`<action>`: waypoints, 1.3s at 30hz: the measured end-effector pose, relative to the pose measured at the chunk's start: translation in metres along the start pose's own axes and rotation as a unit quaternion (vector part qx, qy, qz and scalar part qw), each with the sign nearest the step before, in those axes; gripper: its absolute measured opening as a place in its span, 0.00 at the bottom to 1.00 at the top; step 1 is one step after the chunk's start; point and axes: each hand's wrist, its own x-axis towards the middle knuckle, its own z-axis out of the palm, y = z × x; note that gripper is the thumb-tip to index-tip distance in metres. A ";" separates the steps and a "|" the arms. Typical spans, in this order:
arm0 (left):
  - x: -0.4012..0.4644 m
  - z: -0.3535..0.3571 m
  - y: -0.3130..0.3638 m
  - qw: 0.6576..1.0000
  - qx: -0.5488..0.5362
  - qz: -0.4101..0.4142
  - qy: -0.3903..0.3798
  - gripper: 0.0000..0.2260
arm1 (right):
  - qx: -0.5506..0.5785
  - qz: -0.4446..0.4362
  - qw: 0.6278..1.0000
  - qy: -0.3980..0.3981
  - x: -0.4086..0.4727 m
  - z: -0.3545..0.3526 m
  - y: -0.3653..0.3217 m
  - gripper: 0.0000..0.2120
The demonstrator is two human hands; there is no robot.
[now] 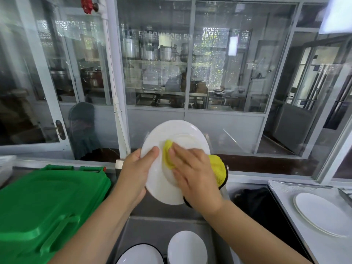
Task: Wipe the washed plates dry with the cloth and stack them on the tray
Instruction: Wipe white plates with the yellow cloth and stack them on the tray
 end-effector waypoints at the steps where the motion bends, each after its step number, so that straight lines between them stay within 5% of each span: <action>1: 0.001 -0.001 0.003 1.000 -0.008 0.000 0.001 0.10 | 0.007 -0.035 0.999 -0.008 -0.007 0.002 -0.002 0.14; 4: 0.005 -0.010 0.012 1.000 -0.019 0.020 0.003 0.10 | 0.007 -0.073 0.997 -0.026 -0.028 -0.001 0.008 0.13; 12: 0.006 -0.012 0.010 1.000 0.014 0.025 0.001 0.04 | -0.038 0.043 0.998 0.038 0.005 -0.012 0.034 0.13; 20: 0.009 -0.012 0.015 1.000 -0.003 0.018 0.013 0.05 | -0.024 -0.064 0.998 0.010 -0.008 -0.005 0.009 0.11; 27: 0.007 -0.014 0.011 1.000 0.022 -0.003 -0.002 0.09 | -0.010 0.010 0.999 0.042 0.010 -0.008 0.019 0.12; 34: 0.006 -0.016 0.011 1.000 0.004 0.008 -0.010 0.07 | 0.022 -0.091 0.995 -0.037 -0.012 -0.007 0.008 0.13; 39: 0.007 -0.014 0.012 1.000 0.017 0.016 -0.006 0.06 | 0.015 0.023 0.995 0.097 0.008 -0.016 0.016 0.14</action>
